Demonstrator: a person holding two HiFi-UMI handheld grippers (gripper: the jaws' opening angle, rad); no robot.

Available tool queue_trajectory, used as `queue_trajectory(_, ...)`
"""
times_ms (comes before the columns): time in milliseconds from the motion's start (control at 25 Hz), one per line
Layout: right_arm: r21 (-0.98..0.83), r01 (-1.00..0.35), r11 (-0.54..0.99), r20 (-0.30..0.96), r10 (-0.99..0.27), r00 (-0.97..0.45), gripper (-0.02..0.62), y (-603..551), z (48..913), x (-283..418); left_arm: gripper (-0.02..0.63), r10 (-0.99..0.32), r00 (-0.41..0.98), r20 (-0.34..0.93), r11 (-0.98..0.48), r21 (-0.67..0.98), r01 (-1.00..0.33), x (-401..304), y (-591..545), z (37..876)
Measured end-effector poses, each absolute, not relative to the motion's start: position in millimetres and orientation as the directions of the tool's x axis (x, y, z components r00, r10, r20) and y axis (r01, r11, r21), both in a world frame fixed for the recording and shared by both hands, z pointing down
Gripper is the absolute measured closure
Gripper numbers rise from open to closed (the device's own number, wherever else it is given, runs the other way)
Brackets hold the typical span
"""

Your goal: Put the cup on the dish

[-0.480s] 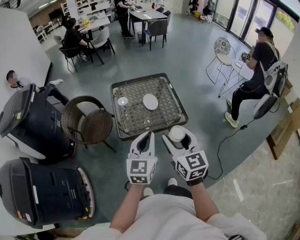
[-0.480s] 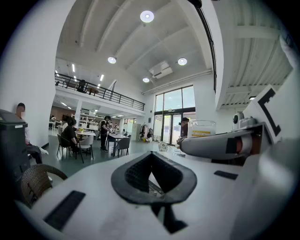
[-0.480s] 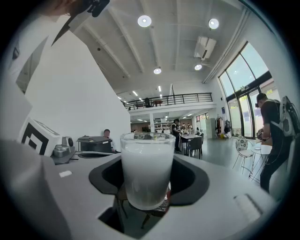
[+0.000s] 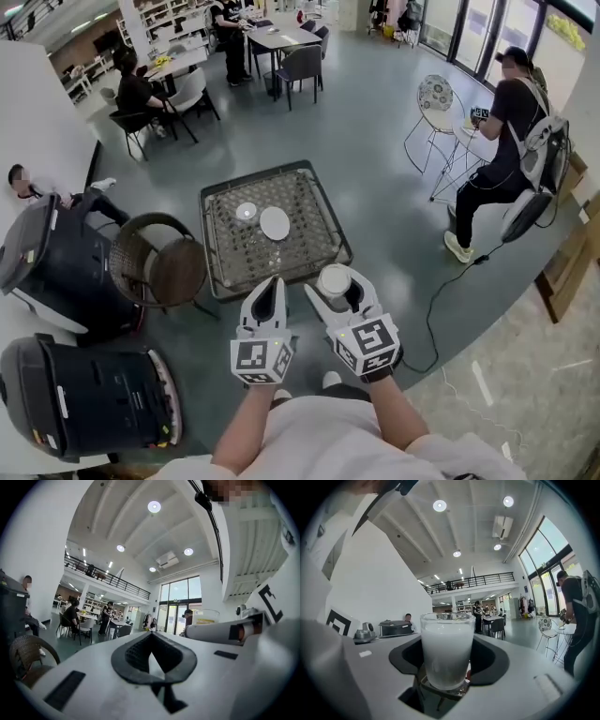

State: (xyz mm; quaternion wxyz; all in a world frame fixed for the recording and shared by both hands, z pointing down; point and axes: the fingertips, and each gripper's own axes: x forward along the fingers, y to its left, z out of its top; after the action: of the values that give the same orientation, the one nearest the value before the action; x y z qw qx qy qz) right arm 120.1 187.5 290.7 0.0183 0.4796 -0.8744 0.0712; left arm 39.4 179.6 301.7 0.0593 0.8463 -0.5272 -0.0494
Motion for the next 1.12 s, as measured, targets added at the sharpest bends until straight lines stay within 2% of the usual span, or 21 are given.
queue_trajectory(360,-0.147,-0.819,0.555,0.107,-0.814,-0.571,0.344,174.9,312.1,157.3,0.601,-0.918,0.396,0.022,-0.392,0.092,-0.915,70.1,162.6,304.4)
queue_trajectory(720,-0.154,-0.809,0.567,0.113,-0.804,-0.584,0.344,131.4,320.2,142.8,0.601,-0.916,0.398,0.050,-0.389,0.126,-0.912,61.4,119.0,323.3)
queue_trajectory(1120,-0.106,-0.872,0.478,0.122,-0.864,-0.489,0.344,49.8,315.5,105.2,0.601,-0.886,0.464,0.001,-0.455,0.202,-0.867,25.0,16.1,312.6)
